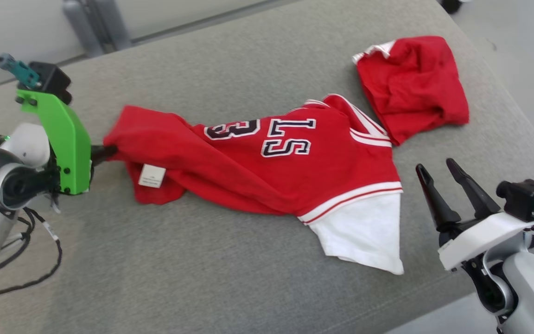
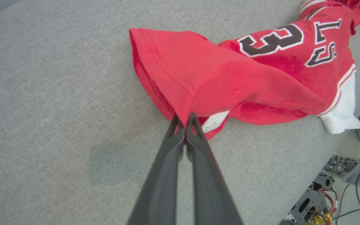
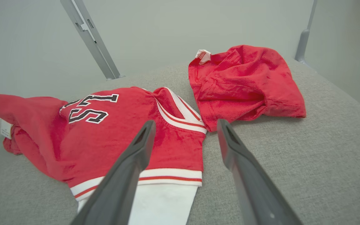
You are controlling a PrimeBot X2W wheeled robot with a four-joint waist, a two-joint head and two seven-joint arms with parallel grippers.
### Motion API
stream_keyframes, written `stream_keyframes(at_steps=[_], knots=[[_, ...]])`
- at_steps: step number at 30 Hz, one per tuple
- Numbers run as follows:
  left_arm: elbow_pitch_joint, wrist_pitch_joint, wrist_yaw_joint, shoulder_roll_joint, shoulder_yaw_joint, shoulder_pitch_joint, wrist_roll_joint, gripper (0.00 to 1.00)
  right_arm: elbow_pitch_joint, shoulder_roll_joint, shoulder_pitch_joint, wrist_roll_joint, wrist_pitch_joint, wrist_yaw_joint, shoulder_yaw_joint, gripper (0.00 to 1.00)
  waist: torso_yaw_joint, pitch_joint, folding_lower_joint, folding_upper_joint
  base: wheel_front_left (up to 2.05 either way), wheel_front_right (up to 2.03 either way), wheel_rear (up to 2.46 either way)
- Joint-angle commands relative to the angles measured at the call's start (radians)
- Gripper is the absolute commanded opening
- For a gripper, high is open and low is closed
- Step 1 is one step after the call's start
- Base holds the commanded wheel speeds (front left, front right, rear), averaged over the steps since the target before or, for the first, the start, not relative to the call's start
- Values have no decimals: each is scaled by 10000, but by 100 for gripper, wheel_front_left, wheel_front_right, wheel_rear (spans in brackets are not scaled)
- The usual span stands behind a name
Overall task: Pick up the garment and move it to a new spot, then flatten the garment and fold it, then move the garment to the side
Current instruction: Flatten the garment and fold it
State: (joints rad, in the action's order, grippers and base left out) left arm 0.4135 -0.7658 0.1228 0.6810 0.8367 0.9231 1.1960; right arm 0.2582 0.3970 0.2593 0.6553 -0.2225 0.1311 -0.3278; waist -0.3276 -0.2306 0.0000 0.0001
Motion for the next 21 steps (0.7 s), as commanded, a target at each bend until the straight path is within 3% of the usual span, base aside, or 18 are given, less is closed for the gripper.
stream_keyframes(at_steps=[1,11,16,21], knots=[[-197,-182,-73,65,-86,-277,304,0,-2,128,-242,27,150,-8,50,100,1241,1144,0,-1,0,0,0],[-2624,-1287,-992,1147,-336,-2033,2087,0,-421,573,-1050,101,1340,-8,721,100,2444,1830,0,-1,0,0,0],[-4021,-920,-1477,1766,-470,-3448,2722,0,-765,674,-1499,126,2046,-8,1141,100,2733,1911,0,-1,0,0,0],[-4510,126,-1585,1845,-578,-4793,2997,0,-1160,648,-1738,-52,2440,-8,1645,100,2813,1860,0,-1,0,0,0]])
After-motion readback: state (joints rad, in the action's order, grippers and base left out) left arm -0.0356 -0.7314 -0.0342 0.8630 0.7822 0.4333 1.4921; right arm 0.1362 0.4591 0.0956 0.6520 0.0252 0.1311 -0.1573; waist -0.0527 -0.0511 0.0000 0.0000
